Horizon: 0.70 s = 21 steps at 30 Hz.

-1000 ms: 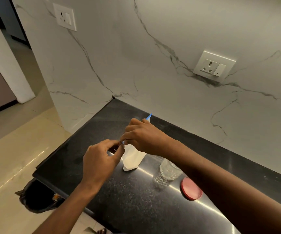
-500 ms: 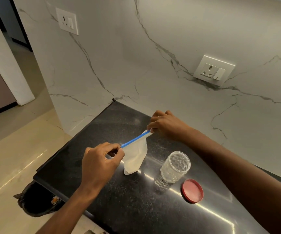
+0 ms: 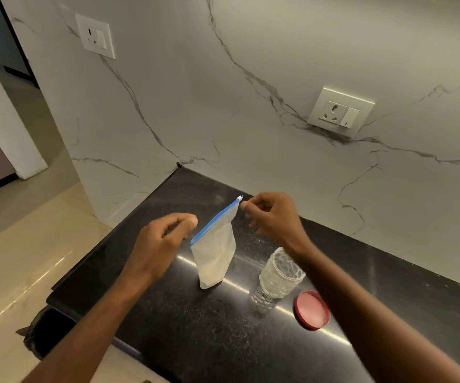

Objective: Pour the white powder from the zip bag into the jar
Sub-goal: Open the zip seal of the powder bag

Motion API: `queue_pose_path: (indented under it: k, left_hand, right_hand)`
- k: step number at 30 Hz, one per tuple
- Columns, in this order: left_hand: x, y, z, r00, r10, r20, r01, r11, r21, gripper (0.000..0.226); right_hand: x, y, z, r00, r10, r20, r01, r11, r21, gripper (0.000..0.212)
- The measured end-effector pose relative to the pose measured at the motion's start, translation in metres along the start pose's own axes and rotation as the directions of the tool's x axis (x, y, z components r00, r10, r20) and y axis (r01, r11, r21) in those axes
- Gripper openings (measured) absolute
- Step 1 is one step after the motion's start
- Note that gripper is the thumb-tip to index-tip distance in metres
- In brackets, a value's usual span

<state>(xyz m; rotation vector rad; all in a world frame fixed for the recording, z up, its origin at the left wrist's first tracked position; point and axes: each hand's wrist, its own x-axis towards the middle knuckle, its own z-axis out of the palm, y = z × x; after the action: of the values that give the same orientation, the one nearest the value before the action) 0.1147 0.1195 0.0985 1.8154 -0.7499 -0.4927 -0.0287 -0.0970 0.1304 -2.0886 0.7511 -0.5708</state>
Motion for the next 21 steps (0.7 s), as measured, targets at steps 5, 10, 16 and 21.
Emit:
queue_pose_path:
  k: [5,10,16,21]
  left_hand:
    - [0.048,0.017,0.018,0.978,-0.077,0.195,0.080,0.997,-0.010,0.027]
    - [0.062,0.015,0.030,0.966,-0.078,0.245,0.066,0.996,0.056,0.025]
    - [0.066,0.009,0.024,0.992,0.048,0.119,-0.071,0.978,0.195,0.026]
    - [0.074,0.011,0.012,0.988,0.155,0.007,-0.143,0.888,0.437,0.018]
  right_hand:
    - [-0.026,-0.010,0.041,0.896,0.418,0.151,-0.439,0.778,0.450,0.036]
    - [-0.019,-0.011,0.056,0.871,0.467,0.152,-0.478,0.732,0.486,0.029]
    - [-0.021,-0.011,0.052,0.900,0.424,0.096,-0.419,0.786,0.454,0.018]
    - [-0.028,-0.011,0.035,0.928,0.371,0.016,-0.341,0.835,0.431,0.020]
